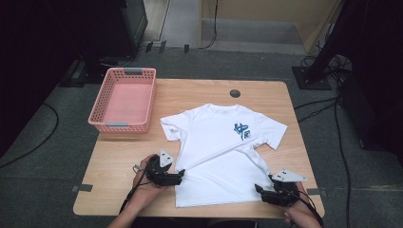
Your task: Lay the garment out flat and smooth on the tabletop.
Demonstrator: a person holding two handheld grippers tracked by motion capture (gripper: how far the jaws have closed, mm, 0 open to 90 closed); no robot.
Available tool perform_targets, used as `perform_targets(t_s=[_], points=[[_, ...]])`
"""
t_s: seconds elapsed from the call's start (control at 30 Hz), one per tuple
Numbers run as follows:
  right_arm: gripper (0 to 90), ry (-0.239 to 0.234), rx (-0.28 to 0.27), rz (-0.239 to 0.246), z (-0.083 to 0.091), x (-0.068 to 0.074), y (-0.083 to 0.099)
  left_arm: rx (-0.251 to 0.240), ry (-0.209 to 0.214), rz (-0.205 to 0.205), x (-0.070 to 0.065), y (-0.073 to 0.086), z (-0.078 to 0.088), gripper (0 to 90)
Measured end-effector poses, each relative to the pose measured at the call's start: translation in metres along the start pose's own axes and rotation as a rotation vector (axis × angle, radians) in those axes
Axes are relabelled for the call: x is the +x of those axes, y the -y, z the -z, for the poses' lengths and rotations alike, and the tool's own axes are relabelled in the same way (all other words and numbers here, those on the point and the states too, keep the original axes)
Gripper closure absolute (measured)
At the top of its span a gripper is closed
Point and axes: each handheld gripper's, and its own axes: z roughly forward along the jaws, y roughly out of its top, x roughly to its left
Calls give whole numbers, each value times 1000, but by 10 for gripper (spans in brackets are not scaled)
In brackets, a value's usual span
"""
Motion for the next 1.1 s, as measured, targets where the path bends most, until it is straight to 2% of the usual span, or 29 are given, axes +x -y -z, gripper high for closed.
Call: perform_targets(t_s=[0.1,0.13,0.17,0.2,0.27,0.37,0.4,0.43,0.47,0.5,0.53,0.57,0.6,0.63,0.67,0.7,0.73,0.77,0.8,0.87,1.0,1.07,1.1], points=[[314,-8,-38,3,5,0,-9,17,16,18,5,-2,1,210],[314,-6,-51,-2,7,-2,-12,13,31,37,7,-5,1,210],[314,-6,-51,-2,7,-2,-12,13,31,37,7,-5,1,210],[318,11,-69,-7,7,-6,-22,-1,36,53,8,-9,2,211],[368,28,-89,-16,6,-10,-34,-38,31,63,12,-26,0,211],[472,16,-129,-41,-1,-19,-59,-65,20,85,16,-49,-8,211],[497,24,-131,-46,-6,-22,-67,-65,20,85,16,-49,-8,211],[522,41,-136,-51,-11,-25,-76,-85,6,105,20,-65,-17,211],[533,59,-140,-60,-16,-29,-84,-85,6,105,20,-65,-17,211],[543,71,-143,-75,-22,-33,-93,-92,-25,125,24,-80,-29,211],[554,86,-147,-96,-27,-38,-100,-92,-38,128,25,-86,-34,212],[555,103,-149,-108,-31,-41,-105,-79,-65,129,27,-93,-43,212],[552,126,-144,-132,-39,-47,-112,-79,-65,129,27,-93,-43,212],[546,140,-140,-159,-45,-51,-117,-65,-86,150,31,-103,-56,212],[546,140,-140,-159,-45,-51,-117,-65,-86,150,31,-103,-56,212],[534,169,-131,-196,-56,-58,-124,-63,-109,178,35,-109,-65,211],[521,179,-124,-206,-61,-61,-127,-63,-109,178,35,-109,-65,211],[512,190,-122,-212,-66,-63,-129,-71,-117,203,37,-114,-71,212],[512,190,-122,-212,-66,-63,-129,-71,-117,203,37,-114,-71,212],[495,210,-109,-239,-77,-70,-134,-74,-133,220,39,-119,-77,212],[459,235,-97,-254,-85,-75,-138,-74,-135,218,38,-124,-81,212],[436,258,-77,-276,-94,-80,-141,-65,-134,214,37,-126,-85,279],[433,264,-68,-279,-98,-82,-141,-40,-134,211,38,-126,-91,285]])
